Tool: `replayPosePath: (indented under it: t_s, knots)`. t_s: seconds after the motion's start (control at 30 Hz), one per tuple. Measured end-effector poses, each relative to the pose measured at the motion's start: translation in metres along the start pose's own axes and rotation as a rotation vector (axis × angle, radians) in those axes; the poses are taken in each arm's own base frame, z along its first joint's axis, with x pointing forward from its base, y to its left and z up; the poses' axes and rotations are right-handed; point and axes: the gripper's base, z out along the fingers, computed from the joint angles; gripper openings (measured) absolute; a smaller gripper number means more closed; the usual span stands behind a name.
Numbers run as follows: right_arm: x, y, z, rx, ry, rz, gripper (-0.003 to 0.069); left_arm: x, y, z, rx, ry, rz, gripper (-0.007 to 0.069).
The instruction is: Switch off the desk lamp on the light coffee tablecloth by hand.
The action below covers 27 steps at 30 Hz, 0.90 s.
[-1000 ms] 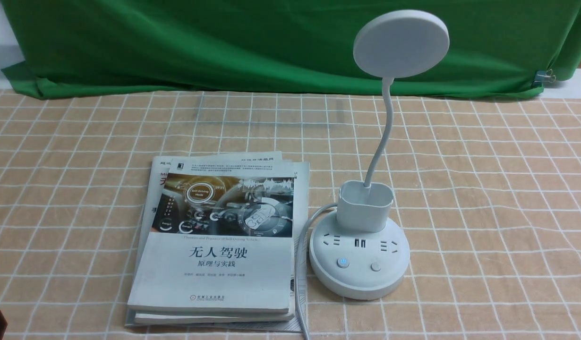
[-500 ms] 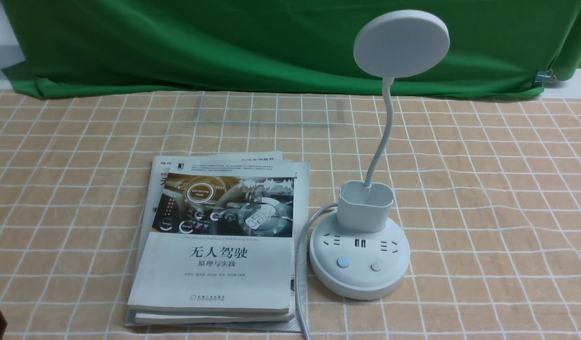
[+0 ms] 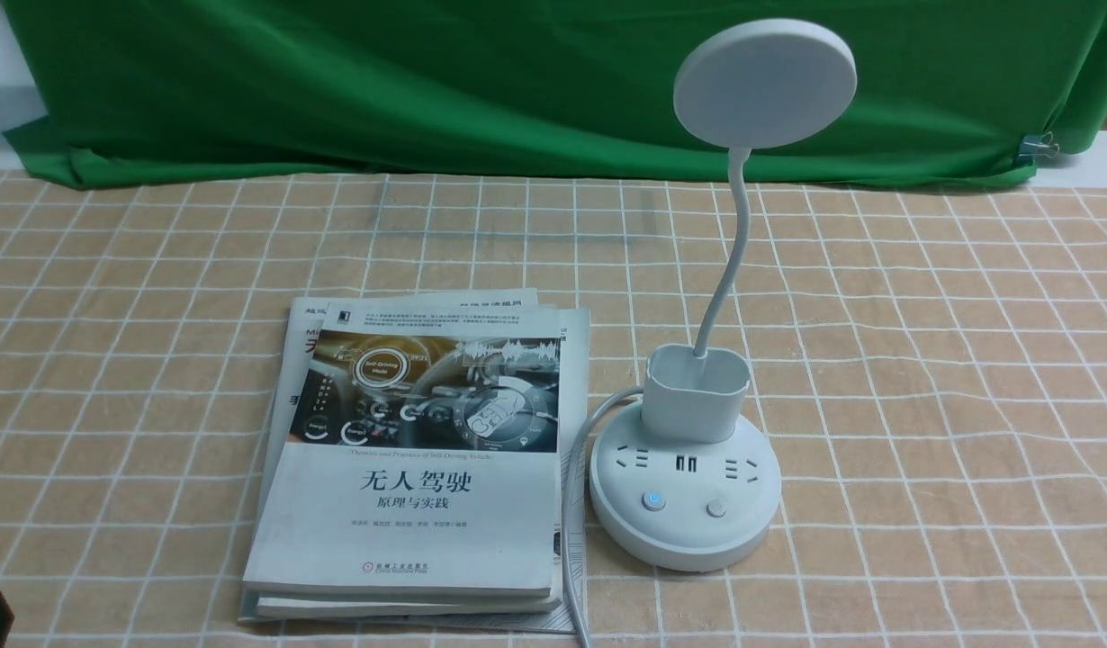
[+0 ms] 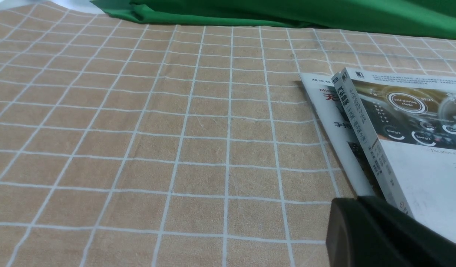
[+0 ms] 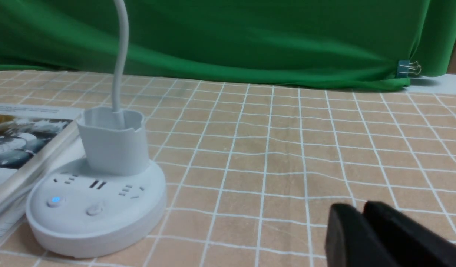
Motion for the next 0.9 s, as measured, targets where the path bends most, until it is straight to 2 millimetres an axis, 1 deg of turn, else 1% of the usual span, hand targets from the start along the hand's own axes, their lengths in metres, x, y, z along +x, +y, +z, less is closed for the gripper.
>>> replayPosePath:
  t_s: [0.9]
  knots:
    - [0.0000,0.0000,0.0000,0.000,0.000,0.001,0.0148,0.0000,0.0000,0.0000,0.000,0.000,0.000,0.0005]
